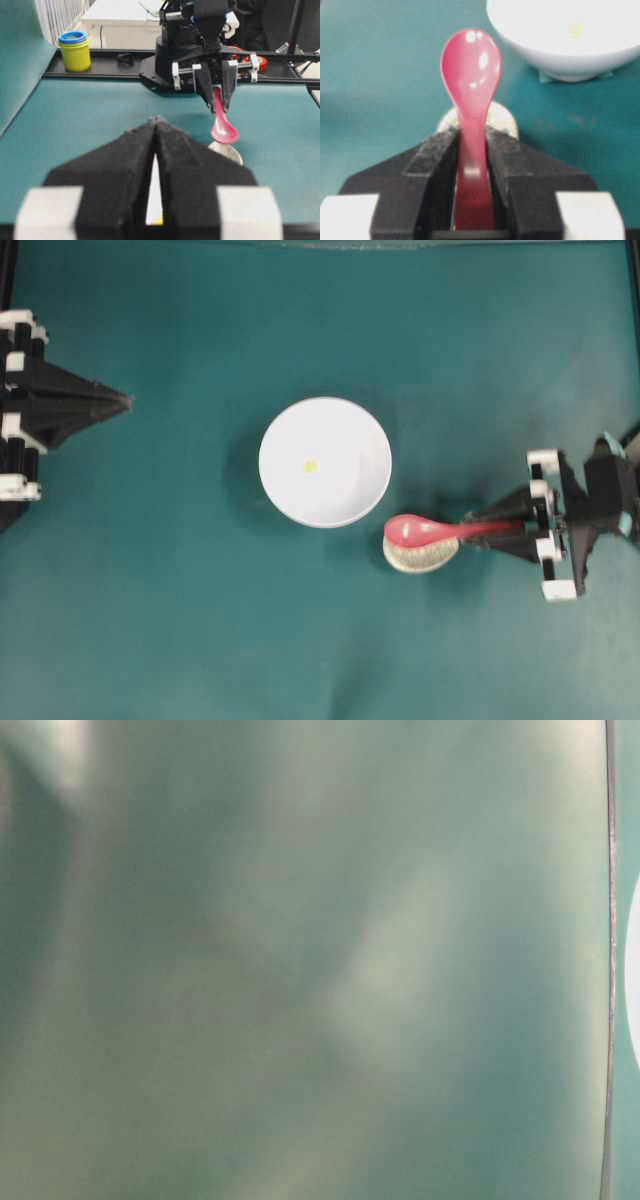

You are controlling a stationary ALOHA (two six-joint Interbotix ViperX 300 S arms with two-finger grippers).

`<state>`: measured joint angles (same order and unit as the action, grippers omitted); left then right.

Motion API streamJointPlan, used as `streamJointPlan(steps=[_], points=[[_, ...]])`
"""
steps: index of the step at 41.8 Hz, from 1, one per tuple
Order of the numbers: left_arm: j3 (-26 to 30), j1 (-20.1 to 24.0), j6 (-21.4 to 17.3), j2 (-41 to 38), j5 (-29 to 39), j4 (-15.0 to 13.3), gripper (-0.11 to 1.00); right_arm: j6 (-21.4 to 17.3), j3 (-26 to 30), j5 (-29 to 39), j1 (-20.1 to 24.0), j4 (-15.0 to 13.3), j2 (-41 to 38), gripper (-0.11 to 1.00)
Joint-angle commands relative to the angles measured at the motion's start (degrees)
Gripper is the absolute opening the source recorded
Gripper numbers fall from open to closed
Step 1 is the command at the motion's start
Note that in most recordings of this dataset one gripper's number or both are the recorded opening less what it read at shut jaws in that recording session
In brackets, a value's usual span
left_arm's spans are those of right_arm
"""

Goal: Scoop the yellow hexagonal prism block from the bowl with a spoon using the right arm.

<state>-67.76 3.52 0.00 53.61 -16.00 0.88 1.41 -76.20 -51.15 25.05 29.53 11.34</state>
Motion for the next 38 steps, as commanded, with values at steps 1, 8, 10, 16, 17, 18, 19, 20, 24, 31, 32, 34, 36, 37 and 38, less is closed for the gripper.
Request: streamJointPlan(steps=[1,8,10,16,17,18,19,20,24,31,32,34,36,37,38], points=[[1.41,0.18,0.09,-0.35,0.00,0.18,0.00,2.02,2.11,6.68,-2.81,-0.18,4.66,0.22],[1.41,0.18,0.18,-0.62,0.35,0.18,0.00,7.21,6.15,20.48,-9.14,-0.18,10.46,0.22],[1.41,0.18,0.18,-0.62,0.62,0.18,0.00,8.79,7.91,24.87,-11.25,-0.18,11.87,0.22],[1.32,-0.35,0.62,-0.70,0.79,0.09,0.00,12.74,12.48,36.65,-17.23,-0.18,13.97,0.22],[1.41,-0.62,0.88,-0.79,0.79,0.18,0.00,13.36,13.36,38.85,-18.37,-0.18,14.06,0.22],[1.32,-0.79,1.05,-0.79,0.79,0.18,0.00,13.80,13.89,39.99,-19.16,-0.18,13.97,0.22],[1.32,-0.97,1.32,-0.79,0.79,0.09,0.00,14.41,14.68,41.84,-20.13,-0.18,13.89,0.22],[1.41,-1.14,1.41,-0.79,0.79,0.18,0.00,14.77,15.12,42.89,-20.83,-0.18,13.89,0.22],[1.32,-1.32,1.58,-0.88,0.88,0.18,0.00,16.00,17.23,46.49,-23.64,-0.35,13.54,0.22],[1.32,-1.32,1.58,-0.88,2.02,0.18,0.00,16.52,20.04,50.54,-27.07,-0.88,12.57,0.22],[1.32,-1.32,1.58,-0.88,2.11,0.18,0.00,16.52,20.57,51.42,-27.60,-1.05,12.30,0.22],[1.32,-1.32,1.58,-0.88,2.20,0.18,0.00,16.52,21.27,52.65,-28.30,-1.23,11.87,0.22],[1.41,-1.32,1.58,-0.88,2.11,0.18,0.00,16.52,22.41,54.49,-29.18,-1.49,11.25,0.22],[1.32,-1.32,1.58,-0.88,2.11,0.18,0.00,16.44,22.85,55.28,-29.53,-1.58,10.99,0.22],[1.32,-1.32,1.58,-0.88,2.20,0.18,0.00,16.44,23.55,56.43,-29.97,-1.76,10.46,0.22]])
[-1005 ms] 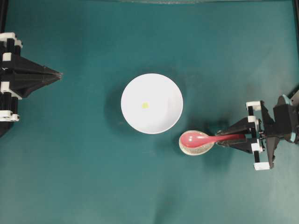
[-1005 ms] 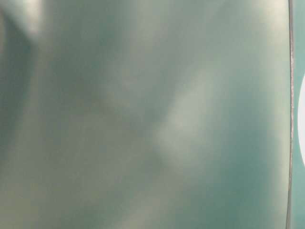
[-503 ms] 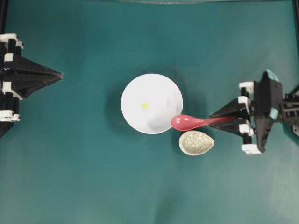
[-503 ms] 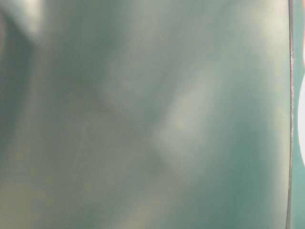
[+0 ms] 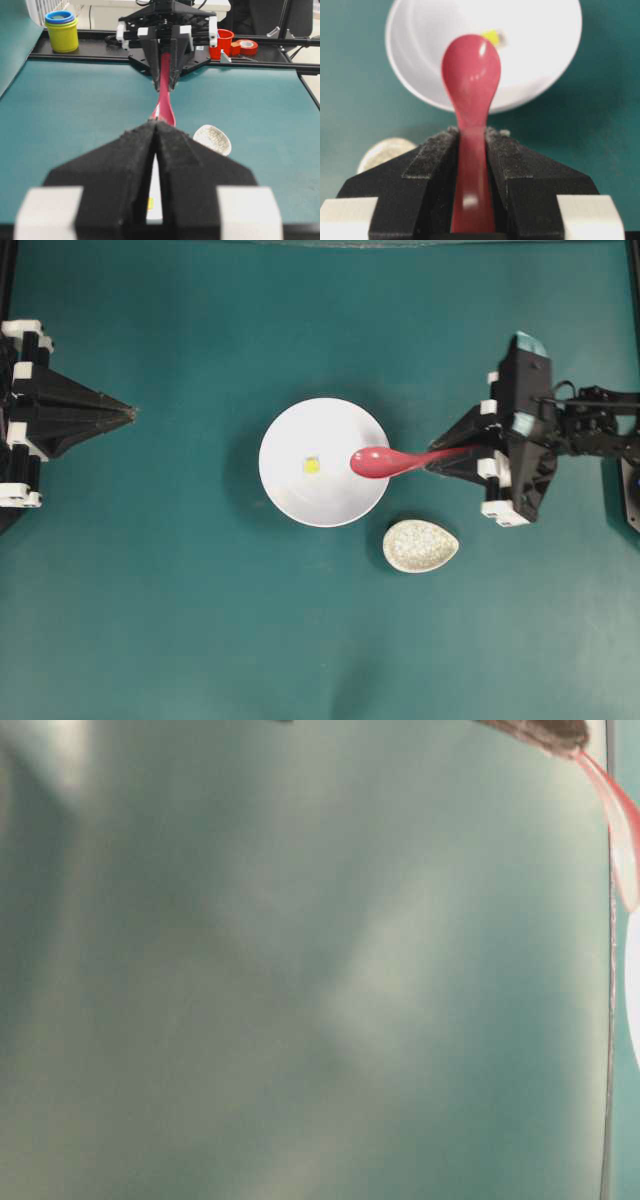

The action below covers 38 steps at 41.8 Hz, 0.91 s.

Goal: Scoop the yellow hexagonal prism block from the bowl with a spoon using the right arm.

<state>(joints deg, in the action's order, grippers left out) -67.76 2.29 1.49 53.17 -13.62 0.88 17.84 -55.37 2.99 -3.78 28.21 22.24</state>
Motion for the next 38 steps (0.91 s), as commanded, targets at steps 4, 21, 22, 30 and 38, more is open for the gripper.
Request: streamJointPlan(steps=[4,21,22,30,38], points=[[1.32,-0.09,0.09,-0.44,-0.18,0.18,0.00,0.09,5.19,5.89,-2.02,-1.49,-2.37,0.22],[1.41,-0.09,-0.09,-0.44,-0.18,0.18,0.00,-0.44,17.75,17.93,-3.34,-7.21,-14.33,0.22],[1.41,-0.09,-0.09,-0.44,-0.26,0.18,0.00,-0.53,18.19,18.19,-3.43,-7.38,-14.68,0.22],[1.41,-0.09,-0.09,-0.44,-0.26,0.18,0.00,-0.62,20.39,19.60,-3.96,-8.70,-17.40,0.22],[1.41,-0.09,-0.18,-0.35,-0.26,0.18,0.00,-0.70,20.48,19.51,-4.39,-8.70,-18.63,0.22]])
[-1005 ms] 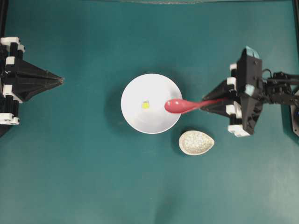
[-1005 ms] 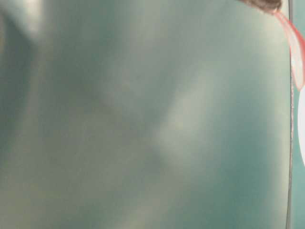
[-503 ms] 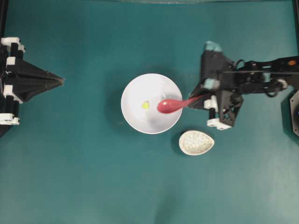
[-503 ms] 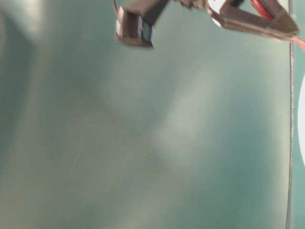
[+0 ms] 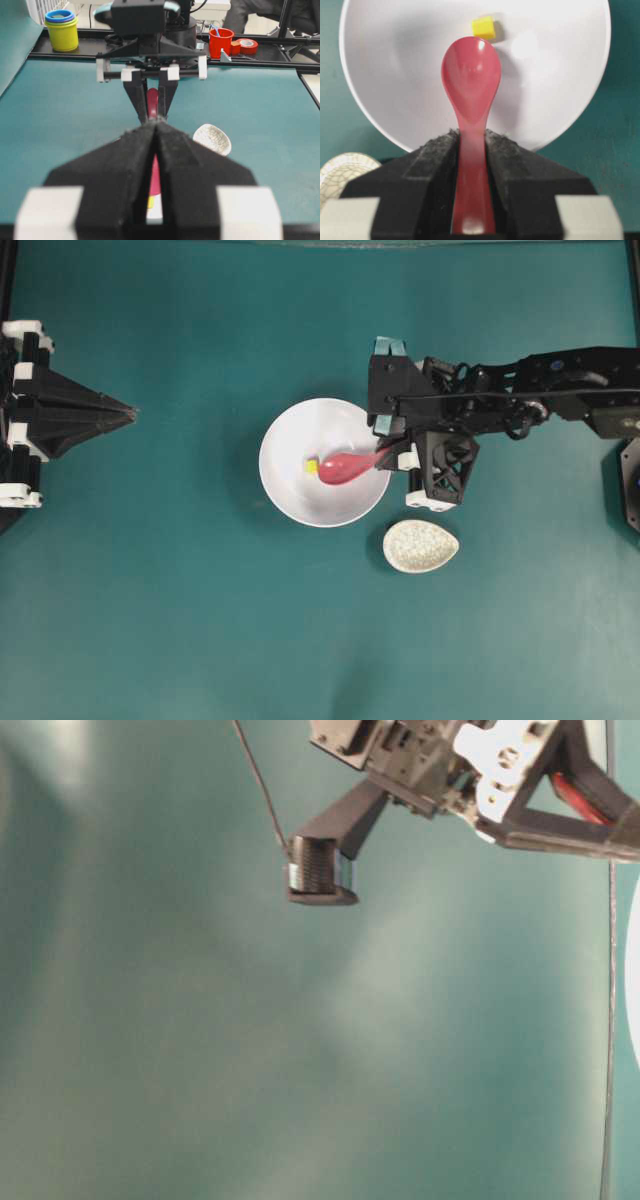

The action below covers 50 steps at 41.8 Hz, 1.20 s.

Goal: Scoop the yellow hexagonal prism block from the bowl with a spoon using the right arm.

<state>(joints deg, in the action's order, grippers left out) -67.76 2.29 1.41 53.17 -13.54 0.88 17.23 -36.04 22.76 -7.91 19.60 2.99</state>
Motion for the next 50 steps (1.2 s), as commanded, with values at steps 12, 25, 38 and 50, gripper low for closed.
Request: streamJointPlan(steps=[12,25,38,50], points=[[1.41,-0.09,-0.18,-0.18,-0.35,0.18,0.00,0.00,1.58,-1.76,-0.35,-0.09,-1.14,0.22],[1.41,-0.09,-0.26,-0.09,-0.35,0.18,0.00,0.00,2.99,-2.81,-0.35,0.18,-3.08,0.22],[1.41,-0.09,-0.44,0.00,-0.26,0.18,0.00,0.00,4.04,-6.15,0.26,0.70,-3.78,0.22],[1.41,-0.09,-0.62,0.00,0.00,0.18,0.00,0.00,4.04,-7.56,0.62,1.41,-3.78,0.22]])
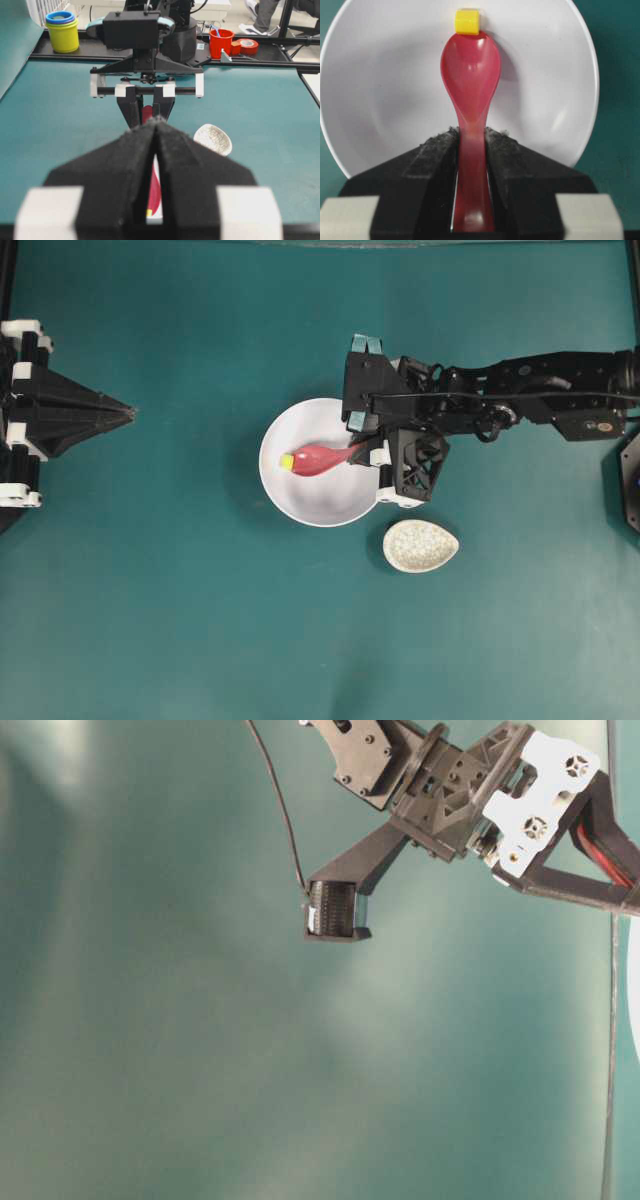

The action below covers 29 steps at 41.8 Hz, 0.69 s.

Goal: Scoop the yellow hexagonal prism block from the bowl with a spoon using the right arm.

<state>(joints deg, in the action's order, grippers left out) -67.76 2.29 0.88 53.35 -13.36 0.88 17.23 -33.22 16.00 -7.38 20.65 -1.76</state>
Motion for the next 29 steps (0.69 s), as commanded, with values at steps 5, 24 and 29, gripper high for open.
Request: streamJointPlan(steps=[5,24,29], points=[[1.41,-0.09,-0.09,-0.18,0.00,0.18,0.00,0.00,1.14,-1.58,0.09,0.44,0.97,0.22],[1.41,-0.09,-0.09,-0.18,0.09,0.18,0.00,-0.18,0.18,-3.78,0.18,0.53,1.85,0.22],[1.41,-0.09,-0.09,-0.18,0.09,0.18,0.00,-0.26,-0.26,-4.66,0.18,0.53,2.55,0.22]])
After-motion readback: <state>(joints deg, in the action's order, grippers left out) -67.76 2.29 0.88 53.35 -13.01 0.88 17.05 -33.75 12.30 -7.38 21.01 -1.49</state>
